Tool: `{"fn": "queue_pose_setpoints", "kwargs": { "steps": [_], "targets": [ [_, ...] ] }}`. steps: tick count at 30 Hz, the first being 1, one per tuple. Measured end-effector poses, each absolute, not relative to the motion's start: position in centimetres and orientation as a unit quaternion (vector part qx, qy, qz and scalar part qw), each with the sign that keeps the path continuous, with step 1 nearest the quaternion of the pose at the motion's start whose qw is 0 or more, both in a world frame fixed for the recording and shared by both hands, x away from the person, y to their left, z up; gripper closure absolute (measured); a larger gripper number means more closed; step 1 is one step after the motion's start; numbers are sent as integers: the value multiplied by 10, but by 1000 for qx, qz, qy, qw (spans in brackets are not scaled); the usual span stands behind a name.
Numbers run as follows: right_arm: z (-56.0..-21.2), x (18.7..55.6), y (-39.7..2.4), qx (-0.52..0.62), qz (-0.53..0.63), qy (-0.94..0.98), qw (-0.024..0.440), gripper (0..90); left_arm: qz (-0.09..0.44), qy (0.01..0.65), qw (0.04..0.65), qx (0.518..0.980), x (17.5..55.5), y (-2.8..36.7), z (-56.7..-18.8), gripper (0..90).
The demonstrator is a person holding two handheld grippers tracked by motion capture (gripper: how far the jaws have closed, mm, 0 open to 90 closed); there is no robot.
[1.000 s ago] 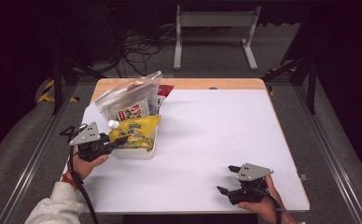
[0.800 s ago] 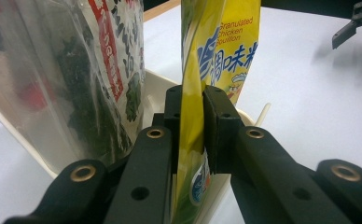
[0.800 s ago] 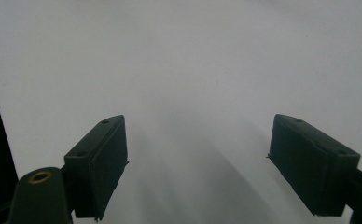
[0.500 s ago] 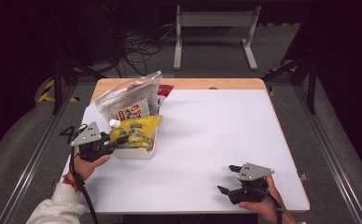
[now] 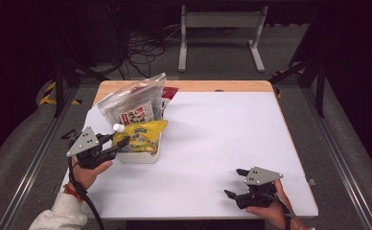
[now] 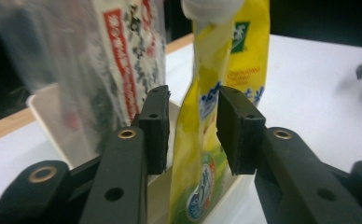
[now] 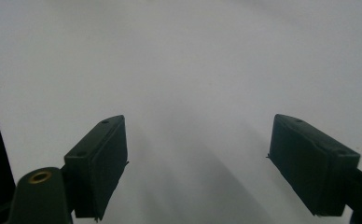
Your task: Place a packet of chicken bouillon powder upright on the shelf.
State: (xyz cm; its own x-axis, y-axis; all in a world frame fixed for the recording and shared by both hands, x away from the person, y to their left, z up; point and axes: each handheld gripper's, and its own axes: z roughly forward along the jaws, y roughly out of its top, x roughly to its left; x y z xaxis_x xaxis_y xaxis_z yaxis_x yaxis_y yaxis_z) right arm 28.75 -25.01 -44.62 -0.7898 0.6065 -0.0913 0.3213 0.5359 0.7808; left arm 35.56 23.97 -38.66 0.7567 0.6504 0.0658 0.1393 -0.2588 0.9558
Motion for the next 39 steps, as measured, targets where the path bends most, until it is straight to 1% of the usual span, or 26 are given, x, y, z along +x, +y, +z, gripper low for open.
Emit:
{"fn": "queue_pose_setpoints", "kwargs": {
  "steps": [2, 5, 7, 9, 11, 14, 15, 16, 20, 22, 29, 39],
  "targets": [
    [-446, 288, -251, 272, 399, 857, 180, 194, 241, 266, 554, 752, 351, 239, -386, 642],
    [-444, 288, -252, 274, 401, 855, 183, 194, 254, 277, 551, 745, 345, 238, -386, 570],
    [-443, 288, -253, 275, 402, 853, 186, 194, 254, 281, 554, 742, 342, 238, -386, 539],
    [-443, 288, -254, 276, 403, 852, 187, 194, 265, 287, 544, 742, 338, 237, -386, 477],
    [-442, 288, -254, 278, 403, 851, 190, 194, 267, 287, 540, 745, 334, 236, -387, 435],
    [-442, 288, -255, 278, 404, 850, 190, 194, 273, 291, 538, 742, 331, 235, -388, 398],
    [-442, 288, -255, 279, 404, 850, 191, 194, 271, 293, 540, 741, 330, 236, -388, 398],
    [-441, 288, -255, 280, 405, 849, 192, 194, 275, 298, 537, 740, 327, 237, -388, 371],
    [-441, 288, -256, 280, 405, 848, 195, 194, 280, 307, 533, 737, 322, 237, -390, 323],
    [-441, 289, -257, 282, 406, 847, 196, 194, 282, 312, 529, 737, 320, 237, -390, 285],
    [-439, 289, -258, 284, 408, 844, 201, 194, 283, 309, 529, 738, 309, 237, -391, 232],
    [-437, 289, -259, 285, 412, 840, 207, 190, 263, 302, 525, 751, 300, 232, -397, 174]
  ]
}}
